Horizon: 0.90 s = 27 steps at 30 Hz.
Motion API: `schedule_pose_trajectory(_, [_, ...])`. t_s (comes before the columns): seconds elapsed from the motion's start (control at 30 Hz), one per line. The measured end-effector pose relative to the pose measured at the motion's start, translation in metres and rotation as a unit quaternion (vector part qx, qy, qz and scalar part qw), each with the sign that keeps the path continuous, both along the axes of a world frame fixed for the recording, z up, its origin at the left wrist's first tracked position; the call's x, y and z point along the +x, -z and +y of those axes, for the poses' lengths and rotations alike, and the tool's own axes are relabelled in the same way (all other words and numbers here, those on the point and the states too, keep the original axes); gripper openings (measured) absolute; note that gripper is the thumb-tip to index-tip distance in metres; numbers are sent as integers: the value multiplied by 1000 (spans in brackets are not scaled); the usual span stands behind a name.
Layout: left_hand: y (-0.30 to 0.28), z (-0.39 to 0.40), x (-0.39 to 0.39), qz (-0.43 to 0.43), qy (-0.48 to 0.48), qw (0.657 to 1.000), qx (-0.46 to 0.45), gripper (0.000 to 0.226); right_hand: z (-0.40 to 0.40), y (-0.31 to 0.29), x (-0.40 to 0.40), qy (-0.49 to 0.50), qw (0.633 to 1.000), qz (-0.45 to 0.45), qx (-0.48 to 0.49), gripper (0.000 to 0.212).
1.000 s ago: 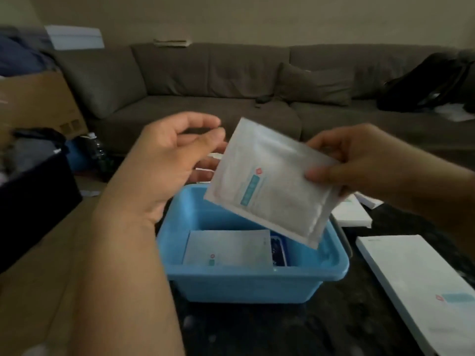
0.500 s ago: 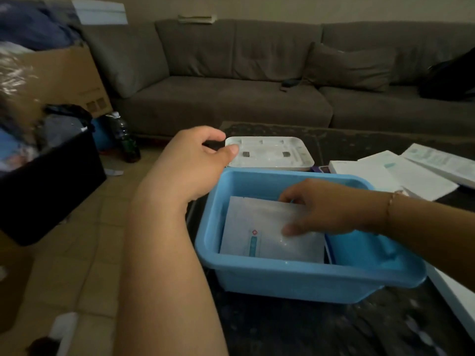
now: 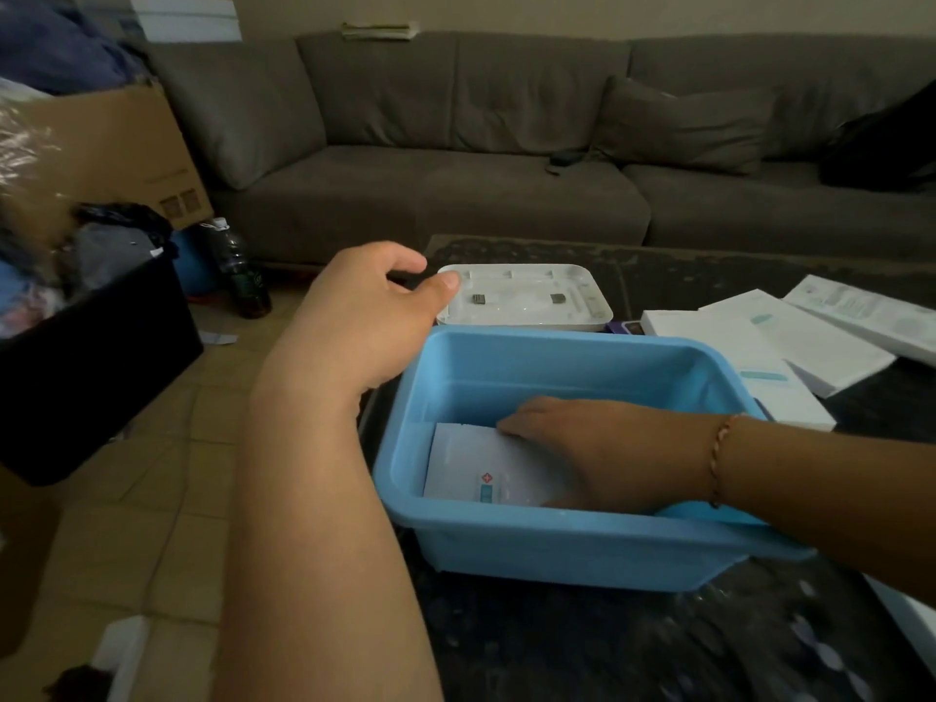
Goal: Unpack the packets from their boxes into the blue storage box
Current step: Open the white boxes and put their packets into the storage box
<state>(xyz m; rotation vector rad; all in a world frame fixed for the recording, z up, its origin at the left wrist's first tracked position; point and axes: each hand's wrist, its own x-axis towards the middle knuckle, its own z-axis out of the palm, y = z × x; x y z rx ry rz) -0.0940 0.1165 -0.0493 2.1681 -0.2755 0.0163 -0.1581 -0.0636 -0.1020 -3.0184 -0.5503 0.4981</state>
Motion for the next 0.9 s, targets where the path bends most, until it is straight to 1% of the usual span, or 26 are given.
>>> schedule_pose_trajectory(0.07, [-4, -4, -3, -35, -9, 999, 2, 40, -1, -8, -4, 16, 1000, -5, 15, 79])
schedule_pose_trajectory(0.13, [-13, -12, -10, -99, -13, 995, -26, 35, -8, -31, -14, 56, 996, -40, 55, 77])
schedule_pose_trajectory(0.2, [-28, -28, -28, -173, 10, 982, -77, 28, -25, -60, -36, 103, 980, -107, 134, 64])
schedule_pose_trajectory(0.23, [-37, -39, -42, -208, 39, 972, -102, 24, -39, -73, -51, 121, 963, -156, 182, 58])
schedule_pose_trajectory(0.27, [-45, -51, -59, -242, 84, 959, -122, 20, -54, -82, -69, 139, 938, -215, 233, 52])
schedule_pose_trajectory(0.33, [-55, -83, -97, -294, 193, 926, -137, 15, -92, -88, -115, 173, 870, -328, 324, 37])
schedule_pose_trajectory(0.4, [-48, -119, -136, -318, 302, 892, -114, 13, -130, -78, -163, 235, 807, -402, 364, 32])
schedule_pose_trajectory(0.5, [-1, -169, -190, -322, 451, 832, -26, 21, -174, -39, -226, 354, 721, -456, 383, 21])
schedule_pose_trajectory(0.53, [23, -181, -200, -329, 483, 811, 14, 26, -183, -22, -242, 389, 694, -464, 390, 18])
schedule_pose_trajectory(0.57, [48, -191, -205, -346, 502, 790, 67, 33, -191, -6, -257, 416, 676, -466, 391, 13])
schedule_pose_trajectory(0.6, [70, -197, -206, -362, 515, 767, 127, 41, -196, 8, -269, 438, 666, -463, 387, 10])
schedule_pose_trajectory(0.63, [88, -201, -205, -368, 523, 747, 181, 48, -201, 20, -280, 456, 662, -460, 376, 15])
schedule_pose_trajectory(0.67, [101, -203, -202, -365, 526, 738, 212, 53, -205, 30, -289, 469, 661, -456, 368, 18])
schedule_pose_trajectory(0.73, [114, -204, -196, -355, 525, 742, 218, 55, -207, 42, -301, 477, 666, -448, 358, 18])
schedule_pose_trajectory(0.77, [118, -204, -193, -360, 521, 744, 212, 53, -206, 46, -305, 470, 678, -445, 347, 17])
schedule_pose_trajectory(0.9, [126, -210, -184, -419, 518, 726, 172, 29, -201, 53, -310, 420, 728, -463, 282, 7])
